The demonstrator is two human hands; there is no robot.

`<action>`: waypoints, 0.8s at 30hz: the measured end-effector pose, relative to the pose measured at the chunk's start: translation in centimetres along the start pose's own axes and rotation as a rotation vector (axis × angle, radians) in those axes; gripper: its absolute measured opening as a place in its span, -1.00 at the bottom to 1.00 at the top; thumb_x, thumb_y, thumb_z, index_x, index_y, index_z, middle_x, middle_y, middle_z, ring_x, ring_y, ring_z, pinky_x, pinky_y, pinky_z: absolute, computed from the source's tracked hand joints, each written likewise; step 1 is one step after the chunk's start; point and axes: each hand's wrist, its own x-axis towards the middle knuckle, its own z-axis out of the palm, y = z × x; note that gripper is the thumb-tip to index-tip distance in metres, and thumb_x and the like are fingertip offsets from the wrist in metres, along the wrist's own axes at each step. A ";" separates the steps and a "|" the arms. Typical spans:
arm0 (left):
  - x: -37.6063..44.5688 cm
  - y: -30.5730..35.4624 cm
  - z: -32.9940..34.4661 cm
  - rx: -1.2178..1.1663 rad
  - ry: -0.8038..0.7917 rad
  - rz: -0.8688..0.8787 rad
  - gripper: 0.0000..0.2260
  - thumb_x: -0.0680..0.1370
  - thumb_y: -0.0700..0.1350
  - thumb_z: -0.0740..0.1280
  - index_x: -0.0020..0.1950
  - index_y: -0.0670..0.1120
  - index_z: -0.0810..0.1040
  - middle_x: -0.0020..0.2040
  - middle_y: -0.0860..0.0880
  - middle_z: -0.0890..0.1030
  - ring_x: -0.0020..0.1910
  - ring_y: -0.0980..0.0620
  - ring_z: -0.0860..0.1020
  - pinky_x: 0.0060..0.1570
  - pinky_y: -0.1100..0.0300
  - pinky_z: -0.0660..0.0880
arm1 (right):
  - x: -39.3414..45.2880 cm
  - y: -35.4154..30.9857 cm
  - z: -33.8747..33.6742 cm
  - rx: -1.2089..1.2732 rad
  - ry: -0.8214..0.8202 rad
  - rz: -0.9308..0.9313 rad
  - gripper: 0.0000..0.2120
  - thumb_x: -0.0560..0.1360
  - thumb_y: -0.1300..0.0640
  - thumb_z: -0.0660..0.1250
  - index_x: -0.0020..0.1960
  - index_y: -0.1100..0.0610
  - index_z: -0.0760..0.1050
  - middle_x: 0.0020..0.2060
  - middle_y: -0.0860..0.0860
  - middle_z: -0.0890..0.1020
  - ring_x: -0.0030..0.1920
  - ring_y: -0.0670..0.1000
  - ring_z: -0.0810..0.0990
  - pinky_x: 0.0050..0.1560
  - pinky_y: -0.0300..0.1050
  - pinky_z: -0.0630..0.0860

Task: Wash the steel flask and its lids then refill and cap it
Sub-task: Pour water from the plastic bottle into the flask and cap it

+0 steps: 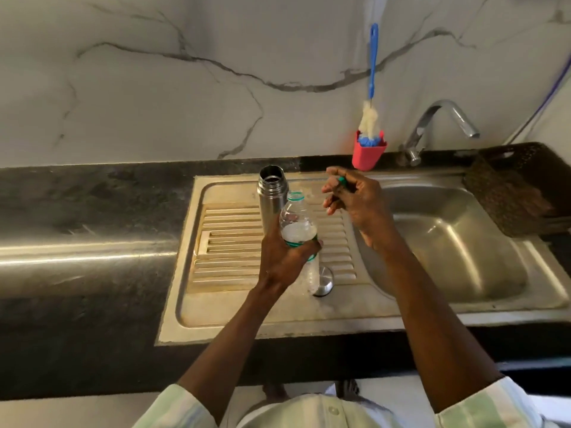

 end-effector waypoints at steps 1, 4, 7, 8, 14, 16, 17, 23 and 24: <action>0.0 0.0 0.6 -0.007 -0.021 -0.015 -0.46 0.25 -0.06 0.55 0.19 -0.04 0.51 0.01 0.07 0.65 -0.05 0.16 0.64 -0.05 0.18 0.61 | -0.3 0.0 -0.7 -0.011 0.015 -0.004 -0.67 0.58 0.29 0.29 0.34 0.18 0.47 -0.08 0.19 0.64 -0.26 0.03 0.63 -0.24 -0.15 0.62; 0.1 0.1 2.4 -0.023 -0.066 -0.052 -0.46 0.24 -0.06 0.55 0.17 0.00 0.49 0.02 0.02 0.64 -0.04 0.11 0.64 -0.04 0.11 0.63 | -0.9 -0.4 -2.9 -0.132 0.014 -0.008 -0.62 0.60 0.25 0.27 0.40 0.06 0.45 -0.07 0.18 0.63 -0.23 -0.05 0.59 -0.14 -0.21 0.60; -0.1 0.7 4.6 -0.019 -0.108 -0.074 -0.47 0.26 -0.09 0.57 0.15 0.09 0.45 0.03 0.06 0.63 0.00 0.09 0.63 0.03 0.06 0.63 | -1.6 -0.9 -5.3 -0.144 0.008 -0.032 -0.60 0.56 0.20 0.34 0.39 0.08 0.46 -0.10 0.14 0.65 -0.23 -0.03 0.59 -0.18 -0.22 0.57; -0.2 1.0 5.5 -0.015 -0.125 -0.075 -0.48 0.27 -0.12 0.58 0.15 0.07 0.46 0.01 0.08 0.62 -0.01 0.09 0.63 0.04 0.04 0.62 | -1.9 -1.2 -6.3 -0.119 0.011 -0.049 -0.61 0.54 0.19 0.38 0.36 0.11 0.48 -0.10 0.12 0.66 -0.22 -0.02 0.62 -0.20 -0.20 0.57; -1.7 2.4 12.0 0.044 -0.246 -0.094 -0.44 0.24 -0.11 0.56 0.18 0.10 0.45 0.02 0.08 0.62 -0.01 0.07 0.61 0.03 -0.01 0.62 | -3.0 -1.3 -12.6 -0.214 -0.093 -0.147 -0.72 0.39 0.17 0.54 0.06 0.23 0.63 -0.08 0.06 0.70 -0.08 -0.03 0.68 0.00 -0.16 0.60; -2.4 2.8 14.1 0.063 -0.255 -0.088 -0.41 0.19 -0.07 0.54 0.18 0.10 0.47 0.01 0.07 0.63 -0.03 0.06 0.62 -0.01 -0.03 0.62 | -3.3 -0.8 -15.0 -0.300 -0.162 -0.189 -0.73 0.38 0.16 0.55 0.04 0.23 0.64 -0.07 0.03 0.69 -0.03 -0.04 0.66 0.05 -0.17 0.59; -2.8 3.0 15.1 0.073 -0.264 -0.075 -0.41 0.18 -0.06 0.53 0.19 0.08 0.48 0.01 0.05 0.63 -0.03 0.04 0.62 -0.02 -0.03 0.62 | -3.4 -0.6 -16.1 -0.319 -0.187 -0.205 -0.73 0.38 0.16 0.54 0.03 0.22 0.64 -0.06 0.03 0.68 -0.02 -0.06 0.65 0.04 -0.20 0.58; -4.3 3.1 19.3 -0.010 -0.336 -0.076 -0.42 0.18 -0.17 0.53 0.18 0.01 0.52 -0.04 0.03 0.66 -0.05 0.05 0.64 -0.05 0.06 0.61 | -3.7 0.2 -22.2 -0.360 -0.386 -0.183 -0.72 0.45 0.19 0.47 0.16 0.10 0.62 0.03 -0.13 0.66 0.05 -0.22 0.61 0.03 -0.39 0.50; -4.5 3.0 19.6 -0.047 -0.350 -0.106 -0.44 0.19 -0.22 0.52 0.17 -0.01 0.53 -0.05 0.01 0.67 -0.06 0.04 0.64 -0.05 0.07 0.60 | -3.7 0.3 -23.0 -0.351 -0.430 -0.164 -0.70 0.47 0.21 0.45 0.19 0.09 0.60 0.06 -0.15 0.65 0.09 -0.24 0.60 0.04 -0.40 0.49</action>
